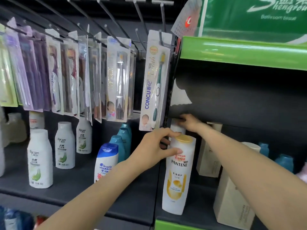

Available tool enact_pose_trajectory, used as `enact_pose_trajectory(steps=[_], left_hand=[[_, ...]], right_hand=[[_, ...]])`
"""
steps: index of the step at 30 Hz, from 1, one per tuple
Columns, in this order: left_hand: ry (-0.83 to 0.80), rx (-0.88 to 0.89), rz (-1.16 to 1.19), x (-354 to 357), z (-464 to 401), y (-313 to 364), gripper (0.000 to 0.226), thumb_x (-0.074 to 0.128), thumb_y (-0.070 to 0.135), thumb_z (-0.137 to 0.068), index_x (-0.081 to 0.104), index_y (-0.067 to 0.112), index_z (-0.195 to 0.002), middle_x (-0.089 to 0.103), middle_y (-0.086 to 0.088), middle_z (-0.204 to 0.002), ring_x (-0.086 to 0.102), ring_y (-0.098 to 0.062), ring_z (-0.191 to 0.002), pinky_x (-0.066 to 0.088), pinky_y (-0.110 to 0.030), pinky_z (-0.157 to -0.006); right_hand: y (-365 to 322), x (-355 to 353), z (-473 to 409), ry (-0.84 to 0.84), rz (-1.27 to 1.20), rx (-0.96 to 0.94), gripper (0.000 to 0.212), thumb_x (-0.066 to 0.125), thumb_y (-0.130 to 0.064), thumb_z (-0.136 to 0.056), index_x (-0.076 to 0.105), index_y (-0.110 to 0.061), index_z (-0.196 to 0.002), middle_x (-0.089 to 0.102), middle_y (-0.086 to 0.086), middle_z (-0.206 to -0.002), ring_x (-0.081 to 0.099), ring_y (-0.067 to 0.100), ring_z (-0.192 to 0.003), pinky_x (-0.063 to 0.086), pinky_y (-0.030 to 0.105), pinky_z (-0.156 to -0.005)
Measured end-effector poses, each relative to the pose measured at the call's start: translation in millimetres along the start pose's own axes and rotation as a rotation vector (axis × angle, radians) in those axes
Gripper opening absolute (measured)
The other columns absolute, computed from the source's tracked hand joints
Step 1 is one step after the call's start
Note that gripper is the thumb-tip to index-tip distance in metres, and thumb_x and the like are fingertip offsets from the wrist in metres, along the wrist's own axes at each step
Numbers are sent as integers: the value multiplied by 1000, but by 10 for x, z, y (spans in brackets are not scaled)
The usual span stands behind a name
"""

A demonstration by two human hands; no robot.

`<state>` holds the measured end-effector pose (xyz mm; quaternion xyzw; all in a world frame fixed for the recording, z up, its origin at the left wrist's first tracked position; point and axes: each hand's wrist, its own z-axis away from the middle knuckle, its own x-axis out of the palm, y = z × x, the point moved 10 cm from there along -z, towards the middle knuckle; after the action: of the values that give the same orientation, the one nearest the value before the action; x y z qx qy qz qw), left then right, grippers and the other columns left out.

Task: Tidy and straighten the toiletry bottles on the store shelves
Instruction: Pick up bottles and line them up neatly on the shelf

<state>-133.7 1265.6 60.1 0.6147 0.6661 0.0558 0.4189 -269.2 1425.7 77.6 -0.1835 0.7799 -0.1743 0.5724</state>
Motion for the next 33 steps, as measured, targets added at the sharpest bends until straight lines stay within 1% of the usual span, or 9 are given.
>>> enact_pose_trajectory(steps=[3,8,12,17,20,23,27,30,33], left_hand=[[0,-8,9,2,-1,-20,34,76,27,-75,59,34,-103,62,8,-108,61,-4,-93,51,-20,-83],[-8,-20,29,24,-1,-30,34,76,25,-76,62,27,-106,64,10,-107,62,-6,-92,52,-21,-83],[-7,-40,35,36,-2,-34,34,76,24,-76,62,28,-107,65,11,-107,62,-3,-93,52,-22,-86],[-30,-58,-19,44,8,27,29,74,24,-78,61,29,-104,65,12,-106,62,-3,-93,52,-22,-85],[-40,-63,-55,49,17,63,28,73,24,-79,60,29,-103,64,11,-106,61,-4,-94,52,-21,-84],[-47,-75,-95,74,1,68,28,72,22,-80,58,26,-104,64,7,-107,62,-8,-92,52,-22,-81],[-36,-84,-161,109,-17,106,28,71,21,-81,56,23,-104,63,1,-109,62,-10,-91,54,-24,-80],[5,-95,-198,101,14,140,29,71,21,-81,56,20,-106,63,0,-107,62,-11,-91,54,-24,-78],[29,-113,-231,96,40,160,31,71,22,-80,56,18,-107,64,-3,-106,62,-15,-92,54,-32,-82]], right_hand=[[30,41,-18,13,-57,22,44,65,-18,-87,54,-8,-128,58,11,-126,54,28,-118,43,39,-101],[21,-8,163,44,-35,82,60,77,-16,-76,51,-2,-128,56,14,-129,52,29,-119,43,36,-97],[67,-106,322,116,-103,136,57,77,-12,-75,52,1,-125,56,16,-127,53,28,-117,43,33,-92],[47,-258,518,174,-174,140,53,78,-8,-73,54,4,-120,60,17,-121,55,29,-112,44,35,-92],[-15,-438,627,206,-165,107,50,77,-10,-75,57,0,-119,61,13,-116,56,28,-110,44,32,-87],[-116,-649,735,235,-142,70,40,78,-12,-74,60,-9,-110,62,12,-111,57,30,-112,43,28,-81],[-245,-847,972,263,-30,53,60,76,-17,-77,51,-8,-130,55,14,-128,53,30,-118,44,32,-90],[-258,-985,1209,324,29,53,59,73,-24,-81,49,-8,-132,51,14,-132,51,30,-118,44,34,-91],[-273,-1100,1483,384,79,80,58,75,-31,-78,54,-8,-127,58,13,-124,57,32,-111,50,39,-89]])
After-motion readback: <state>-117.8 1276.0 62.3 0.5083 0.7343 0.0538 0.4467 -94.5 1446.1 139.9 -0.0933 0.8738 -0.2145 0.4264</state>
